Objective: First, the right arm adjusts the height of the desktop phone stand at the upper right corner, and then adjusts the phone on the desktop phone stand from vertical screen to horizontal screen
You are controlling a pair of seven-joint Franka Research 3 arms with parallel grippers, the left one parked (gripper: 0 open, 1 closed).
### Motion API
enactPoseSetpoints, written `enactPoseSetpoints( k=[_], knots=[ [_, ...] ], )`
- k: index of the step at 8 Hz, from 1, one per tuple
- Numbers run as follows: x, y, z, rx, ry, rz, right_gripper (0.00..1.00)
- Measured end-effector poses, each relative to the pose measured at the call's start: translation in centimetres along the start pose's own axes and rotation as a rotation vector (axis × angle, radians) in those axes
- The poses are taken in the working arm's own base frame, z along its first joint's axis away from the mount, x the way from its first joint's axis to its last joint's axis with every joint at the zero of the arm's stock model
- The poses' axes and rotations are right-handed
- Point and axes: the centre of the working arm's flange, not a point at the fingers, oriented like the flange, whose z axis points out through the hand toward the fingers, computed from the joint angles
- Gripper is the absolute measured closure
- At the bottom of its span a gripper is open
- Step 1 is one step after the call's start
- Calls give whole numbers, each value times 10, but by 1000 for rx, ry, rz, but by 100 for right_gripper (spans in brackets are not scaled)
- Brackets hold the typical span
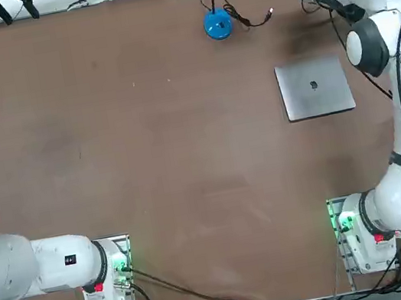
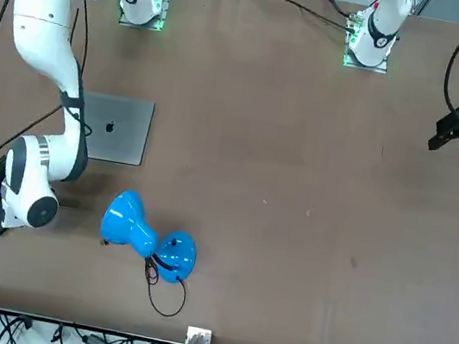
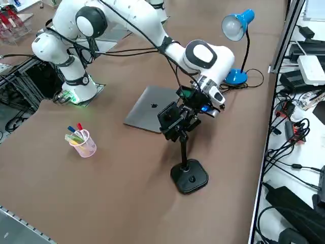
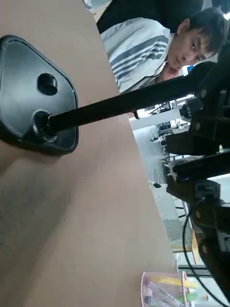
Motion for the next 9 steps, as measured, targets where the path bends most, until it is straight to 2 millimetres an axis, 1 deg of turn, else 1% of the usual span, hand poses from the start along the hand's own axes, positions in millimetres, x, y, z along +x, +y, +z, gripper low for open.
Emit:
enactPoseSetpoints(
  k=[6,7,8,9],
  knots=[
    [1,-1,-8,-8,9,-1,72],
    [2,-2,-10,-11,12,-2,73],
    [3,-3,-11,-12,13,-3,76],
    [1,-1,-13,-15,17,2,76]
  ],
)
